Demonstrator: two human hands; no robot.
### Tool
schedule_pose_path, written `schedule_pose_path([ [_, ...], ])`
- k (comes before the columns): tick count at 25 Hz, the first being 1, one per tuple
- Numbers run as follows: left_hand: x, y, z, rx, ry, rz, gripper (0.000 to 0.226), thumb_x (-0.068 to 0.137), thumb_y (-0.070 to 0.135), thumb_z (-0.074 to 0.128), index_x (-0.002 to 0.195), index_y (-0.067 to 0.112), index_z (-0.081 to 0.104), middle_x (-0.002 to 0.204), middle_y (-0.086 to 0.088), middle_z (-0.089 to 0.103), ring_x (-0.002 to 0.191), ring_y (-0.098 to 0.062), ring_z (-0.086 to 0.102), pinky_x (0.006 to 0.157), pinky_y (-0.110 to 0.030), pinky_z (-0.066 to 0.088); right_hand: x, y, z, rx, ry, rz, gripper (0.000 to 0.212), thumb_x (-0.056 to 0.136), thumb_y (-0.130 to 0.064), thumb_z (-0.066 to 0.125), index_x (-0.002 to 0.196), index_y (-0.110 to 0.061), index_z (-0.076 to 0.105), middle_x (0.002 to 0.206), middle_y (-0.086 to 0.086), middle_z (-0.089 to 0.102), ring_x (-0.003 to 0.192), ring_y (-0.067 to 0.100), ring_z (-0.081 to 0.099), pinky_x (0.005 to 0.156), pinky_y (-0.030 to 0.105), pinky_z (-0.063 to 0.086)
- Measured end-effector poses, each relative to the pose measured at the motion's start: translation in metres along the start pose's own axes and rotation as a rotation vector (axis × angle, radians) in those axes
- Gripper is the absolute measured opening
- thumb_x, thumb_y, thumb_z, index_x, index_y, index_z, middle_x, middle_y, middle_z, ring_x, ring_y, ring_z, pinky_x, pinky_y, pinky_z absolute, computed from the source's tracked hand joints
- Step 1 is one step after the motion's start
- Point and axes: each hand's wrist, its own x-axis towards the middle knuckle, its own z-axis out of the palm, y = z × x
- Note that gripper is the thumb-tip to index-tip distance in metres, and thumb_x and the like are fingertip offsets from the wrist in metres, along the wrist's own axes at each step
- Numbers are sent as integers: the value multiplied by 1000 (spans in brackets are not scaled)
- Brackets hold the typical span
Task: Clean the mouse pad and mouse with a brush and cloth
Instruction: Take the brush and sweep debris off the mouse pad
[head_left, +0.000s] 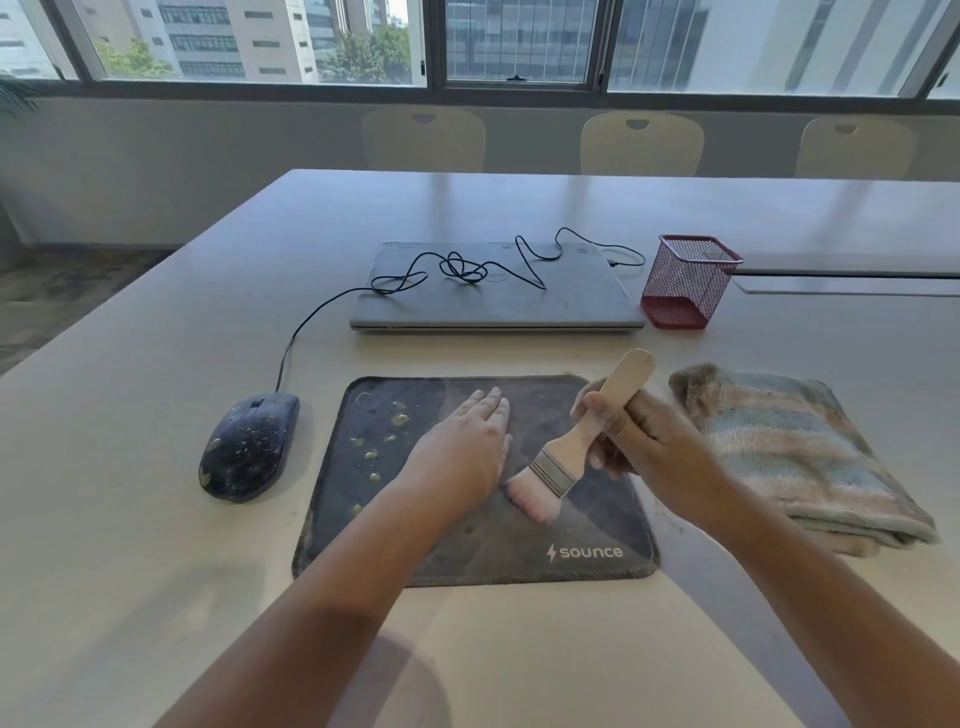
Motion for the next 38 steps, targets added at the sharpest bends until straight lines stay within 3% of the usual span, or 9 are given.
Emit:
schedule_pose_path([
  [6, -1, -1, 1, 1, -5, -2, 51, 101, 24, 22, 147, 7, 9, 157, -6, 5, 144, -15, 3, 114, -22, 1, 3, 2, -24, -686, 251, -12, 25, 94, -38, 39, 75, -27, 52, 54, -7, 53, 46, 12, 50, 45, 23, 36],
  [12, 0, 0, 0, 7, 1, -5, 51, 101, 24, 23, 147, 6, 9, 157, -6, 5, 144, -15, 3, 112, -20, 0, 3, 3, -9, -177, 229, 5, 22, 93, -28, 45, 75, -23, 56, 45, -6, 52, 41, 2, 44, 41, 15, 33],
  [15, 0, -1, 0, 6, -14, -7, 51, 101, 24, 22, 147, 7, 8, 157, -6, 5, 144, -15, 3, 113, -21, 0, 3, 7, -10, -400, 244, 22, 19, 93, -33, 45, 85, -22, 58, 52, -7, 56, 45, 2, 50, 46, 15, 37],
  [20, 0, -1, 1, -14, -10, -10, 50, 101, 25, 23, 147, 8, 9, 157, -4, 5, 144, -14, 2, 113, -21, 2, 4, 10, -42, -926, 609, 70, 36, 93, -47, 37, 103, -20, 59, 69, 7, 65, 59, 25, 53, 54, 30, 36],
  [25, 1, -2, 3, -27, -16, -20, 51, 101, 25, 24, 147, 8, 10, 157, -4, 6, 144, -14, 2, 114, -23, 4, 7, 8, -19, -205, 365, -47, 23, 85, -50, 46, 80, -32, 59, 56, -4, 64, 41, 7, 44, 42, 23, 34],
  [27, 1, -3, 3, -33, -15, -21, 51, 101, 26, 24, 147, 8, 10, 157, -4, 6, 144, -14, 3, 115, -24, 5, 7, 12, -16, -251, 264, 18, 30, 81, -55, 45, 85, -31, 60, 58, -7, 65, 42, 13, 43, 43, 28, 35],
  [31, 0, -2, 3, -38, -9, -20, 51, 101, 25, 24, 147, 9, 10, 157, -3, 6, 144, -14, 2, 114, -23, 5, 7, 17, -37, -654, 512, 13, 25, 89, -46, 47, 97, -27, 62, 67, -4, 67, 53, 14, 54, 53, 32, 44],
  [35, 1, -1, 1, -39, -16, -19, 50, 101, 23, 23, 147, 8, 10, 157, -4, 5, 144, -14, 2, 114, -22, 3, 9, 11, -21, 37, 264, 58, 22, 78, -43, 57, 85, -26, 70, 65, -2, 68, 44, 5, 47, 40, 16, 34],
  [38, 1, -1, 1, -36, -13, -19, 50, 101, 23, 24, 147, 8, 11, 157, -4, 6, 144, -14, 3, 114, -22, 3, 8, 14, -22, -90, 198, 140, 21, 81, -40, 58, 89, -26, 71, 67, -2, 70, 46, 6, 50, 41, 17, 34],
])
